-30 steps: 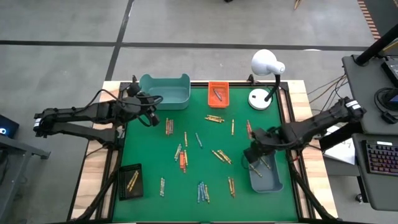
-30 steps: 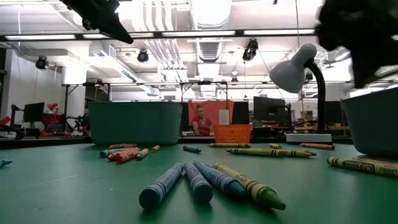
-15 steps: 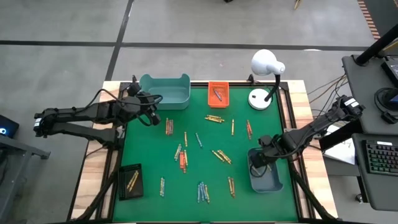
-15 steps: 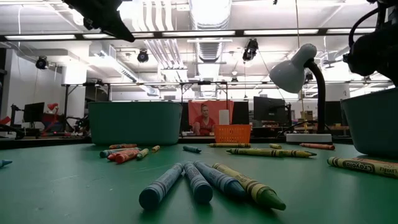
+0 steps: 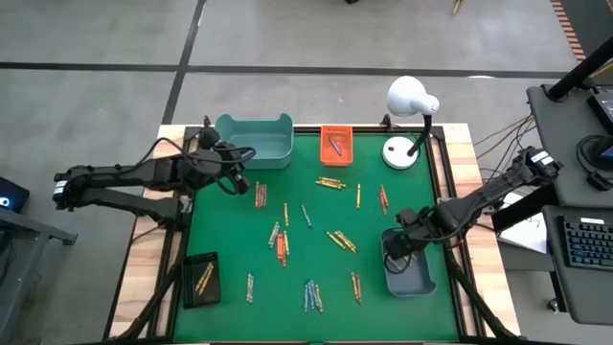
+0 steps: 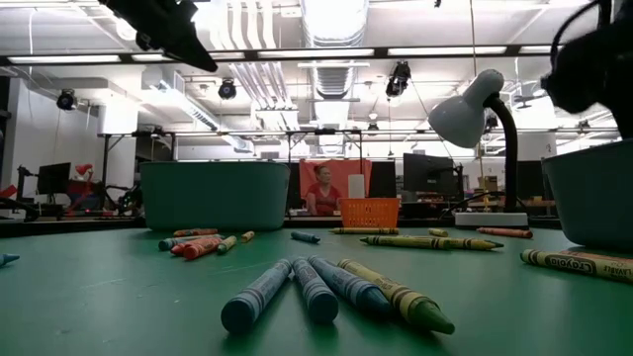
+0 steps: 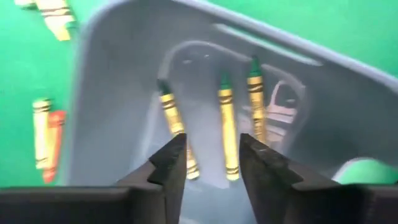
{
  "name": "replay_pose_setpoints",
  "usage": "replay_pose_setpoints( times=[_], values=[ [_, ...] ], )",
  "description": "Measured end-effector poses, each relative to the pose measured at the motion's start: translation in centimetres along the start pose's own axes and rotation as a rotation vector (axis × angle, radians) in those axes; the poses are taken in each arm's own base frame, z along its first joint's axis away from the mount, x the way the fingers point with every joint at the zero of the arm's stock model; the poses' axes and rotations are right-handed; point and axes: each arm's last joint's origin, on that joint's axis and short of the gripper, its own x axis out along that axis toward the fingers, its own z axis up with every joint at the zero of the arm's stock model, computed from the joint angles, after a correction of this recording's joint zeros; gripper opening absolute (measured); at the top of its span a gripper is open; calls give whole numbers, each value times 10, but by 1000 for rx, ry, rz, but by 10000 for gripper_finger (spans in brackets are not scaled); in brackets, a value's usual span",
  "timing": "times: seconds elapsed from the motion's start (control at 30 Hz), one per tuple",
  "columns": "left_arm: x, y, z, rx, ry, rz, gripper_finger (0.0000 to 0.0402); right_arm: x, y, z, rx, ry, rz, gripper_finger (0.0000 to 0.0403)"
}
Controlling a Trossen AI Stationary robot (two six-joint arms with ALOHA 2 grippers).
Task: Sort crayons
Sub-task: Put the orange crayon into the green bin
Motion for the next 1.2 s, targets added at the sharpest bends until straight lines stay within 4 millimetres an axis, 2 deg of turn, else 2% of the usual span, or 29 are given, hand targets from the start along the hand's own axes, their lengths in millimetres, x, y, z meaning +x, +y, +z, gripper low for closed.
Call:
replay_pose_setpoints(
  times=[0.17,0.4,0.5,0.6,0.87,0.97,1.2],
  values=[
    [2,-2,0,-40,7,-25,36,-24,17,2,-86,-71,107,154],
    [5,-8,0,-139,16,-120,36,-60,39,15,-355,-445,172,144],
    [8,-11,-1,-198,38,-159,36,-69,45,25,-457,-575,156,133],
    [10,-15,-1,-234,61,-218,36,-72,52,36,-561,-685,162,127],
    [7,-19,2,-390,138,-387,36,-64,67,58,-848,-921,198,123],
    [3,-20,2,-439,173,-407,36,-65,68,64,-875,-972,196,121],
    [1,-31,-4,-477,247,-422,36,-67,64,80,-796,-989,173,119]
  ],
)
